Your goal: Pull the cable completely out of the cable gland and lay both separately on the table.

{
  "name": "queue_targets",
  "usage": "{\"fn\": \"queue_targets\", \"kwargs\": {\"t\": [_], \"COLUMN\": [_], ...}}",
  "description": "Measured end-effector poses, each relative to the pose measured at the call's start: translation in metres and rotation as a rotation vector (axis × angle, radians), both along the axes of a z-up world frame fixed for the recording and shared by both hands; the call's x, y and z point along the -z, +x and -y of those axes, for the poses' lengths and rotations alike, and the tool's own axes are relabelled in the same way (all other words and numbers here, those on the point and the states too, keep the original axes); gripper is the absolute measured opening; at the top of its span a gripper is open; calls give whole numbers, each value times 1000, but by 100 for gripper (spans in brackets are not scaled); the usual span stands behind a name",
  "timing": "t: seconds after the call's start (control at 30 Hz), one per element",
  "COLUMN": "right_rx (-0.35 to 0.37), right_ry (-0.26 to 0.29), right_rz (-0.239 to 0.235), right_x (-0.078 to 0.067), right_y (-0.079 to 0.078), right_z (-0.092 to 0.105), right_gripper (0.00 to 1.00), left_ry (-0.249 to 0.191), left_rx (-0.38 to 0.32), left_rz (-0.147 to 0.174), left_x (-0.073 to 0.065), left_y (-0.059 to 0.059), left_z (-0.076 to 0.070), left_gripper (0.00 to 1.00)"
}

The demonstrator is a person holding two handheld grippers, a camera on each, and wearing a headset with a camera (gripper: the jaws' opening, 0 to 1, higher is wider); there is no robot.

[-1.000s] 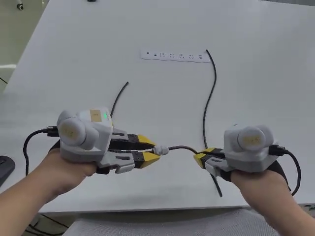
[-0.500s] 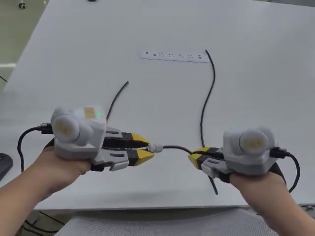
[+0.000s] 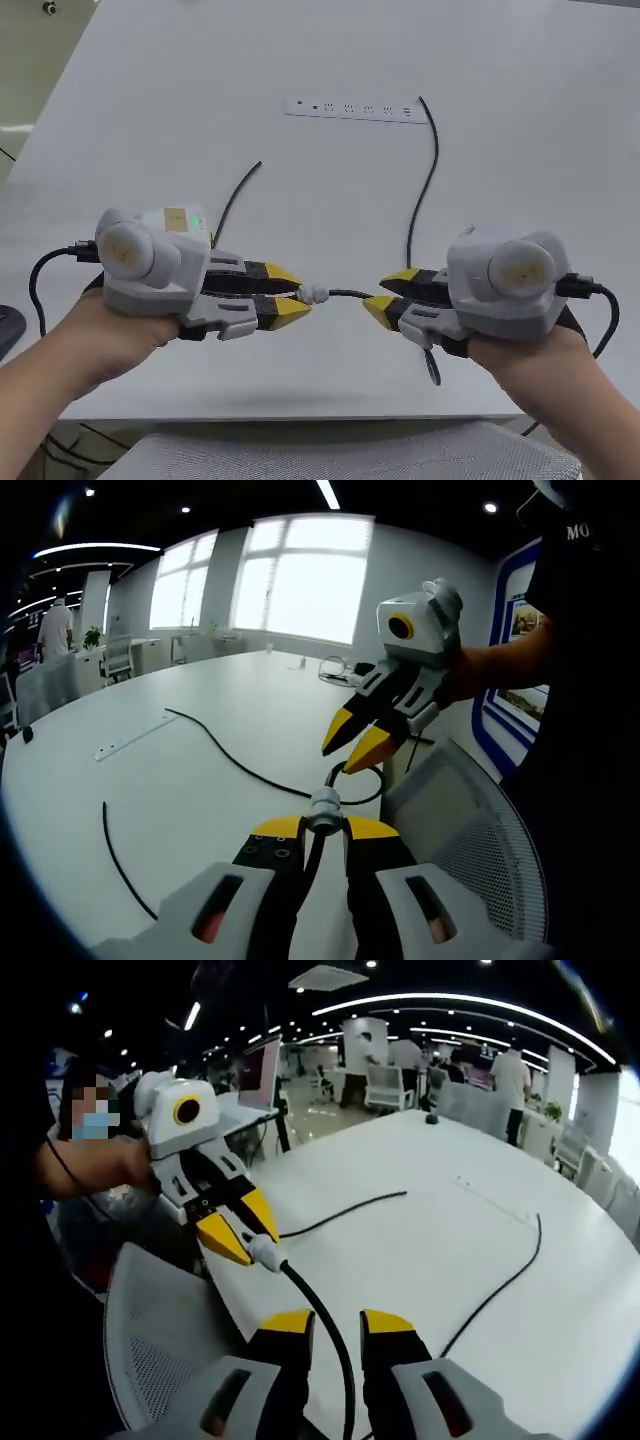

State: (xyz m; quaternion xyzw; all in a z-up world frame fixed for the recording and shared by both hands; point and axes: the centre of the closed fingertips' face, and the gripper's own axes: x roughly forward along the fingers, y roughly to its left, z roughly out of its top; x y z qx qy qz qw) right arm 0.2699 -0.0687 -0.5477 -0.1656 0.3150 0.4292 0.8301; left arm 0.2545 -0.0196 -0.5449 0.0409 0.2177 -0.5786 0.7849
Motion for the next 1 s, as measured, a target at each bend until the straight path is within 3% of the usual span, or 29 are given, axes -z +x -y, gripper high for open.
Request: {"fn": "queue_targets", "kwargs": {"t": [0.1, 0.2, 0.4, 0.5, 0.73, 0.9, 1.0], "right_rx": [-70, -148, -202, -240, -236, -209, -182], "right_ry": [-43, -118, -149, -207, -189, -178, -165], "right_rz": [16, 53, 84, 106, 80, 64, 52], "right_x": [0, 4, 7, 12, 15, 17, 18], "right_y": [-4, -6, -11, -11, -9, -9, -8], "right_z": [-10, -18, -25, -20, -17, -14, -10], "right_gripper": [15, 13, 9, 4, 3, 1, 1], "left_ry": [4, 11, 17, 22, 32, 22, 20], "left_rx": [0, 2, 4, 3, -9, -18, -14], "left_rz": [-1, 0, -2, -3, -5, -20, -13], "left_x": [0, 1, 2, 4, 6, 6, 5], "left_y": [-1, -2, -5, -5, -4, -2, -1], "left_z": [3, 6, 10, 12, 15, 18, 20], "left_gripper": [15, 15, 16, 16, 16, 16, 15]}}
